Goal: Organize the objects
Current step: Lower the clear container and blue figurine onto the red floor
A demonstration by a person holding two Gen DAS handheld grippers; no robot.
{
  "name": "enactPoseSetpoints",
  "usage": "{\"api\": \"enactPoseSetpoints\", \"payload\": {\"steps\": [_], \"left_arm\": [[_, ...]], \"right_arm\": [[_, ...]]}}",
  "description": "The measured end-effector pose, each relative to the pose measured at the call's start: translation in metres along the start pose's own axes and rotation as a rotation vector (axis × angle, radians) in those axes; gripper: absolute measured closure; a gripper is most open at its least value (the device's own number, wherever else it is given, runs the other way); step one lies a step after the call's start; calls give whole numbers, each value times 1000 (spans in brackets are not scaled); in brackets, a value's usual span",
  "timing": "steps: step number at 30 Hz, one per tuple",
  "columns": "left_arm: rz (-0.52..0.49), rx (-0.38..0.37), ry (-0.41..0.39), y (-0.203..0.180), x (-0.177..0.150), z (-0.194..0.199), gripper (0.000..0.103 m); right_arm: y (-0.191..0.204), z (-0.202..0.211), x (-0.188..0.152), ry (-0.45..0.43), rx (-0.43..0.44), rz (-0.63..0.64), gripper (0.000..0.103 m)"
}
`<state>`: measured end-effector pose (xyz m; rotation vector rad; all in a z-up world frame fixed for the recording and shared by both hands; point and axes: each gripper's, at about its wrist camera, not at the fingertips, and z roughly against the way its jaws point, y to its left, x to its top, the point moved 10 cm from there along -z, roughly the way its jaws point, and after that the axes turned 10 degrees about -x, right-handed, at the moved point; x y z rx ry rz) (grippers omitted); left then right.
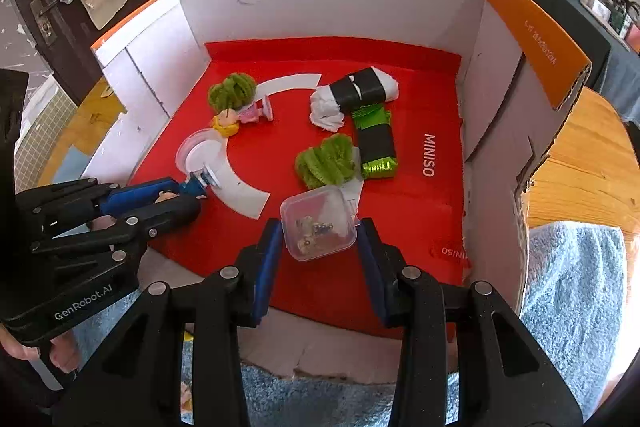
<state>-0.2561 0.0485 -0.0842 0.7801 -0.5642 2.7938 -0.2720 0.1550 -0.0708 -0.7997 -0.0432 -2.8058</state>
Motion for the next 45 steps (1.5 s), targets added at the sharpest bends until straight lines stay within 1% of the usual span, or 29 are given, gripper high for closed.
{"api": "enactPoseSetpoints", "payload": {"steps": [14, 26, 37, 45], "left_arm": [[5, 6, -3, 6, 11, -8, 79], [17, 4, -13, 9, 19, -12, 79], [26, 13, -29, 9, 21, -14, 79], [25, 20, -30, 9, 21, -16, 79]], "right_arm": [[-2, -9, 10, -17, -9, -27, 66], [4, -12, 19, -33, 6, -43, 66], [-6, -18, 22, -39, -38, -69, 66], [-6, -17, 22, -39, -34, -74, 65]]}}
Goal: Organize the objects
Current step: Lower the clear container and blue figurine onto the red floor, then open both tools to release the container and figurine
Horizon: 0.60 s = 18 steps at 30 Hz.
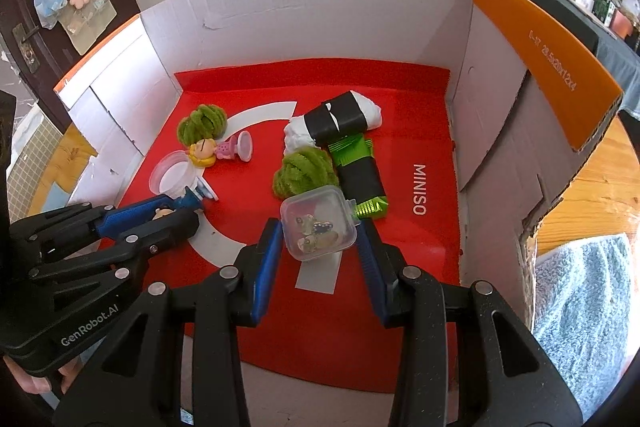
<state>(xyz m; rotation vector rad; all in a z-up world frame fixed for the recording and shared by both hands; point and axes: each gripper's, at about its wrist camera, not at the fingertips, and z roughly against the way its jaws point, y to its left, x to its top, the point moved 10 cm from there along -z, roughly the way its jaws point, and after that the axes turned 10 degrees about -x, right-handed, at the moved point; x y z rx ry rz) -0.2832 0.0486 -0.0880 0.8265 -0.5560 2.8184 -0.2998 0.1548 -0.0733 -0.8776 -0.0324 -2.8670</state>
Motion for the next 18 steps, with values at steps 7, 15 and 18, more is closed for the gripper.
{"api": "enactPoseSetpoints", "payload": {"steps": [7, 15, 18], "left_arm": [[0, -1, 0, 0, 0, 0, 79], [-4, -2, -1, 1, 0, 2, 79], [-4, -1, -2, 1, 1, 2, 78]], "right_arm": [[0, 2, -1, 1, -4, 7, 65], [-1, 5, -2, 0, -3, 7, 64], [-1, 5, -3, 0, -2, 6, 64]]}}
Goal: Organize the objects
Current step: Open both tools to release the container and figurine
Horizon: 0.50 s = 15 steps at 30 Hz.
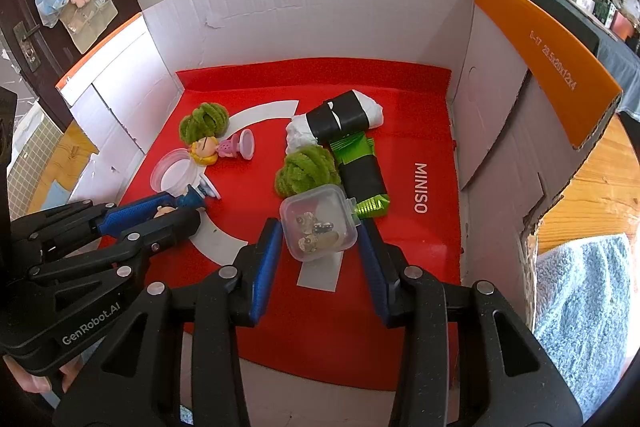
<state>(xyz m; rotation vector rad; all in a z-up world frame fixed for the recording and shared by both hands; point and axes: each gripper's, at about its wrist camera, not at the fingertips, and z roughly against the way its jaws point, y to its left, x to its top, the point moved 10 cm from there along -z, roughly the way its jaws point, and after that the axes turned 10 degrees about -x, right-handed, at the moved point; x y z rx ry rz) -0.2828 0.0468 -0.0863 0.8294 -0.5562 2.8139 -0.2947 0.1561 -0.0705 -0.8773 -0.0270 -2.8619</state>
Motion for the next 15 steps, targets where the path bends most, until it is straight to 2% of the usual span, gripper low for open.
{"api": "enactPoseSetpoints", "payload": {"steps": [4, 10, 13, 15], "left_arm": [[-5, 4, -7, 0, -1, 1, 70], [-6, 7, -8, 1, -1, 3, 69], [-7, 10, -13, 1, -1, 4, 61], [-11, 10, -17, 0, 0, 5, 61]], "right_arm": [[-1, 2, 0, 1, 6, -6, 64], [0, 3, -1, 2, 10, -7, 60], [0, 3, -1, 2, 7, -8, 60], [-1, 4, -2, 2, 6, -10, 60]]}}
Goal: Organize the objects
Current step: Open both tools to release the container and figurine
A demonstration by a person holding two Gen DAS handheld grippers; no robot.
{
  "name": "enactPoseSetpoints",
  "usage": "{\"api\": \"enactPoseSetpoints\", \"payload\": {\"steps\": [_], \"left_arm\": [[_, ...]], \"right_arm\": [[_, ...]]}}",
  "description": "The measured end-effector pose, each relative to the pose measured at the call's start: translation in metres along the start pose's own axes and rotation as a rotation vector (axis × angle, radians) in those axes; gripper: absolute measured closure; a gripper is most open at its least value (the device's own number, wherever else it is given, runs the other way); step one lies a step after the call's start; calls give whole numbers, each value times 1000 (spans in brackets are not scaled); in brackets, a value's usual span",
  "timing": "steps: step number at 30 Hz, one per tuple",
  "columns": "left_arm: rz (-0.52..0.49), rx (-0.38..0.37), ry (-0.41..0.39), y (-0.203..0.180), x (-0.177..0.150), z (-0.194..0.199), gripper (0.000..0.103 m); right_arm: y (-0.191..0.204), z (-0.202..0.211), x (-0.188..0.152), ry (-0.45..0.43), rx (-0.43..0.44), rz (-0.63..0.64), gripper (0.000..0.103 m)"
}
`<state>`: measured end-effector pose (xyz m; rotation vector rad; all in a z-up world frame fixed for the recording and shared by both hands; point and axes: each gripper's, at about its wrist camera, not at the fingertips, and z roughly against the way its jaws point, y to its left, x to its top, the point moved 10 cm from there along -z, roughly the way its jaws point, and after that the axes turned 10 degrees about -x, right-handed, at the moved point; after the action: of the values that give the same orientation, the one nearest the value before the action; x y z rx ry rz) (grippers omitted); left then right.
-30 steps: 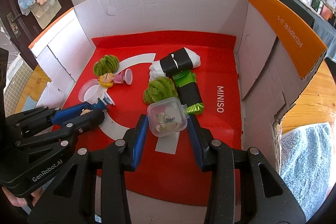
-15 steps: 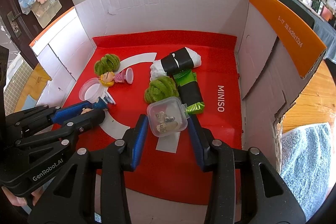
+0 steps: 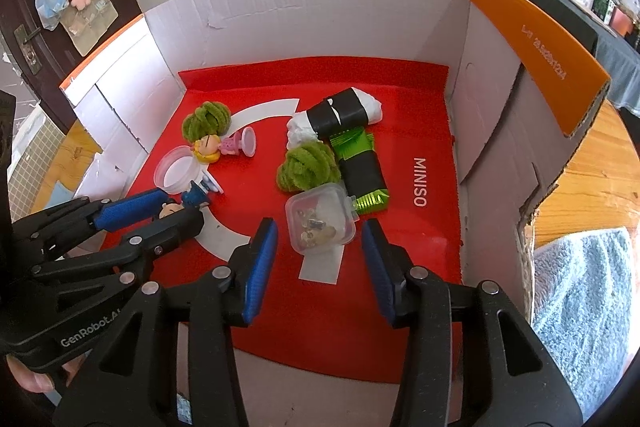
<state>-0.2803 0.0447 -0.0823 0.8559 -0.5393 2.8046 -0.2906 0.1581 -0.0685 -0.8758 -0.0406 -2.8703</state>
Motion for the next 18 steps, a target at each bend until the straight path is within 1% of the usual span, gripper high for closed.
{"api": "enactPoseSetpoints", "payload": {"steps": [3, 6, 18], "left_arm": [[-4, 1, -2, -1, 1, 1, 61], [-4, 0, -3, -1, 0, 2, 61], [-9, 5, -18, -7, -1, 10, 61]], "right_arm": [[0, 0, -1, -1, 1, 0, 59], [1, 1, -1, -4, 3, 4, 56], [1, 10, -3, -16, 7, 1, 56]]}}
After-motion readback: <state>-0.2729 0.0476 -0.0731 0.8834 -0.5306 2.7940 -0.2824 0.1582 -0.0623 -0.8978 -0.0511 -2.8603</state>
